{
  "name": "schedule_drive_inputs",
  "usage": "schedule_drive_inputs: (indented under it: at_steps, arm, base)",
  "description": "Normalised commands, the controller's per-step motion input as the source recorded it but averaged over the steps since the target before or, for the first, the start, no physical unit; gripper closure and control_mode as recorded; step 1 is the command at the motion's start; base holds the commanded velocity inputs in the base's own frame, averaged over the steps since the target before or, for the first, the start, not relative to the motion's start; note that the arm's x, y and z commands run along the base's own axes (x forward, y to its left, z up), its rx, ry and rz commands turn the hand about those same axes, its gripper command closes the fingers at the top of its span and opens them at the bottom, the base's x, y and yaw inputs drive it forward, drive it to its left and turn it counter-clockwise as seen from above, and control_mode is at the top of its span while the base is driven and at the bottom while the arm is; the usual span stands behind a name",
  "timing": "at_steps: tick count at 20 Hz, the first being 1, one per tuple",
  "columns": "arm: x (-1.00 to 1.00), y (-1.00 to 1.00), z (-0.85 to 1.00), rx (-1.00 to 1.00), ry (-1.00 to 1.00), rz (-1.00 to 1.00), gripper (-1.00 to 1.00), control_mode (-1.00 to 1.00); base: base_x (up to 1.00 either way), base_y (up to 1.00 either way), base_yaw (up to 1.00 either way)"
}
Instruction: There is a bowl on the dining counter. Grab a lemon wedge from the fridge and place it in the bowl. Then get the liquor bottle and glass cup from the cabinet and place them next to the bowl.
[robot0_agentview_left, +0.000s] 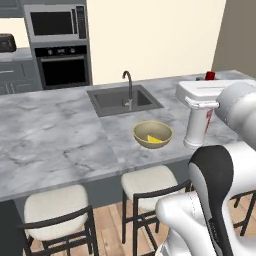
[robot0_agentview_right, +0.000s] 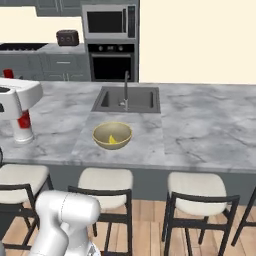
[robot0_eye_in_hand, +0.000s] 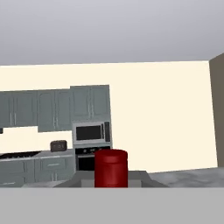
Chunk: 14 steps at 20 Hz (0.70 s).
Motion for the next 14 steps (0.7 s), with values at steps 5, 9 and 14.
schedule_drive_inputs:
  at_steps: [5,9,14]
  arm:
    - [0.00,0.00,0.00,0.00,0.00,0.00,1.00,1.00]
    - [0.00,0.00,0.00,0.00,0.00,0.00,1.00,1.00]
    - [0.00,0.00,0.00,0.00,0.00,0.00,1.00,1.00]
  base:
    - [0.47,-0.34,0.01]
    - [0.27,-0.61,0.09]
    - [0.33,-0.73,0.22]
